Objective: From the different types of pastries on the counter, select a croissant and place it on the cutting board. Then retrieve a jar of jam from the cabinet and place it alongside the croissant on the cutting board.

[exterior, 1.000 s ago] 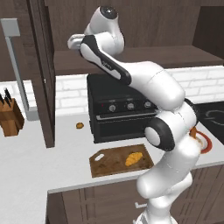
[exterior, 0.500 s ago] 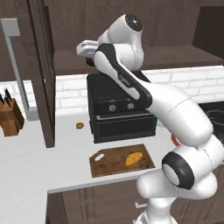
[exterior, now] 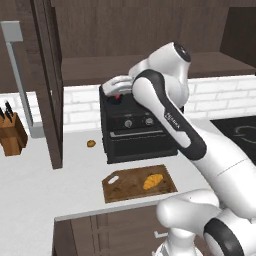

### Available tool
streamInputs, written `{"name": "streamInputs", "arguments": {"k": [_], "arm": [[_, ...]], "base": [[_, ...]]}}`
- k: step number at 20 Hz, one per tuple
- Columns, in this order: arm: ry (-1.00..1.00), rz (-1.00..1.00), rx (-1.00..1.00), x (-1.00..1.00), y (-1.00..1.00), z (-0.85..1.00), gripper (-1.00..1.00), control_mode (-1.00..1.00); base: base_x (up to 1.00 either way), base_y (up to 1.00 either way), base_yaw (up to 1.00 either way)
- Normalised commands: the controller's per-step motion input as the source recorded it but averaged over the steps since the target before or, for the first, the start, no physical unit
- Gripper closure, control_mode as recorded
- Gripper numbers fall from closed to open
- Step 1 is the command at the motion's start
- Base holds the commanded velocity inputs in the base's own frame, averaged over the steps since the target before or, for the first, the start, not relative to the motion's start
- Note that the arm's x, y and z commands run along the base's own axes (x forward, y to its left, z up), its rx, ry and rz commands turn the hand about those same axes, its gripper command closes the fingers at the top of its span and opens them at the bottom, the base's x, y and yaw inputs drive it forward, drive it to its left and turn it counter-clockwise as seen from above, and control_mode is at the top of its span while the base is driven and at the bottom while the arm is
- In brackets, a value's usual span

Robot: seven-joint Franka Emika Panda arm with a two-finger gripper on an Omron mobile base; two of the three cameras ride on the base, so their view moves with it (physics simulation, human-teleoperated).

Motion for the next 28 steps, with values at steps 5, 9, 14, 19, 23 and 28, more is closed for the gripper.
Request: {"name": "streamInputs", "arguments": {"k": [5, 9, 14, 19, 23, 28], "arm": [[0.19, 0.2, -0.19, -0.08, 0.03, -1.0, 1.0, -1.0], [0.09, 0.13, -0.21, 0.06, 0.01, -0.99, 1.0, -1.0], [0.0, 0.02, -0.19, 0.02, 0.0, -0.97, 1.0, -1.0], [0.0, 0.0, -0.04, -0.01, 0.0, -0.99, 1.0, -1.0], [0.0, 0.0, 0.0, -0.11, 0.0, -0.91, 1.0, -1.0], [0.0, 0.0, 0.0, -0.11, -0.01, -0.77, 1.0, -1.0]], "base": [[0.0, 0.0, 0.0], [0.0, 0.0, 0.0], [0.0, 0.0, 0.0], [0.0, 0.0, 0.0], [0.0, 0.0, 0.0], [0.0, 0.0, 0.0]]}}
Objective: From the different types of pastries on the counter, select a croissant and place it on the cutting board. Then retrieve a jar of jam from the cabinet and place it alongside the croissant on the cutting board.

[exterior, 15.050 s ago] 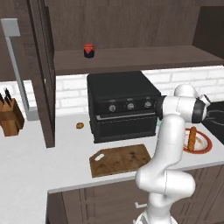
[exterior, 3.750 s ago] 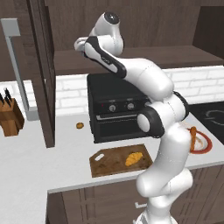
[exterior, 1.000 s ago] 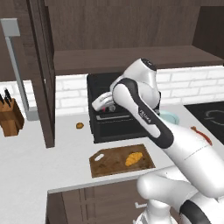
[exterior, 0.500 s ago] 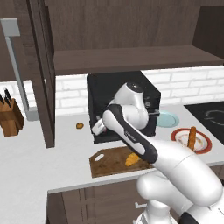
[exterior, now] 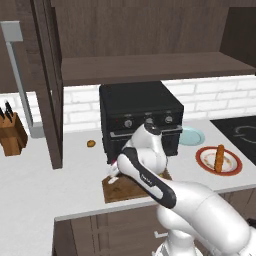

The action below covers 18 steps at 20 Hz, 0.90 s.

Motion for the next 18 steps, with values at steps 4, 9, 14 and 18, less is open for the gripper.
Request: {"name": "streamInputs", "arguments": {"k": [4, 9, 14, 18], "arm": [[0.0, 0.0, -0.07, 0.0, -0.13, -0.51, 1.0, -1.0], [0.0, 0.0, -0.06, 0.0, -0.21, -0.42, 1.0, -1.0], [-0.03, 0.0, 0.0, 0.0, -0.19, -0.34, 1.0, -1.0], [-0.15, 0.0, 0.03, -0.06, -0.17, -0.02, 1.0, -1.0]], "base": [[0.0, 0.0, 0.0], [0.0, 0.0, 0.0], [0.0, 0.0, 0.0], [0.0, 0.0, 0.0]]}}
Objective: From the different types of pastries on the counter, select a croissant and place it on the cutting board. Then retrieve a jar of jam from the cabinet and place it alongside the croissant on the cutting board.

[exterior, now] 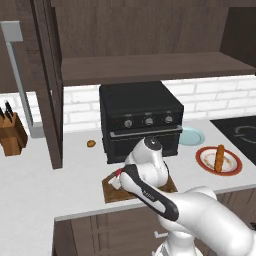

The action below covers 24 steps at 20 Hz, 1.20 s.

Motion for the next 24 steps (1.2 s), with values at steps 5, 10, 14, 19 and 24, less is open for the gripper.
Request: {"name": "streamInputs", "arguments": {"k": [5, 10, 14, 19, 24], "arm": [[-0.19, 0.0, 0.05, -0.09, -0.15, -0.04, 1.0, -1.0], [-0.06, 0.0, 0.04, 0.0, -0.11, -0.47, 1.0, -1.0], [0.0, 0.01, 0.08, 0.04, -0.27, -0.75, 1.0, -1.0], [0.0, 0.01, 0.09, 0.09, -0.3, -0.73, -1.0, -1.0], [-0.04, 0.0, 0.02, 0.19, -0.32, -0.67, -1.0, -1.0]], "base": [[0.0, 0.0, 0.0], [0.0, 0.0, 0.0], [0.0, 0.0, 0.0], [0.0, 0.0, 0.0], [0.0, 0.0, 0.0]]}}
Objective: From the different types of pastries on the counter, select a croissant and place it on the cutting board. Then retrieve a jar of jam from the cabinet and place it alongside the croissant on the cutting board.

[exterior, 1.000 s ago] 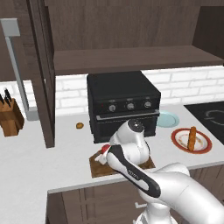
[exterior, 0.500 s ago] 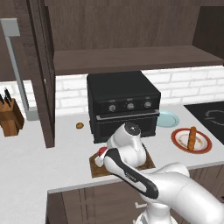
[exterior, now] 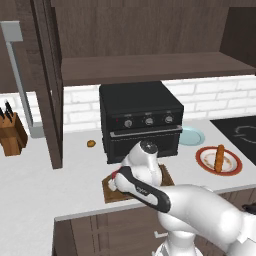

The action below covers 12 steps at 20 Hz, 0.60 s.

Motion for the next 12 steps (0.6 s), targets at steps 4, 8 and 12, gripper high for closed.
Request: {"name": "streamInputs", "arguments": {"k": [4, 8, 12], "arm": [[-0.12, 0.01, 0.0, 0.13, -0.39, -0.63, -1.0, -1.0], [-0.15, 0.04, 0.0, 0.04, -0.41, -0.58, -1.0, -1.0], [-0.26, 0.03, 0.0, -0.05, -0.29, -0.07, -1.0, -1.0]], "base": [[0.0, 0.0, 0.0], [0.0, 0.0, 0.0], [0.0, 0.0, 0.0]]}}
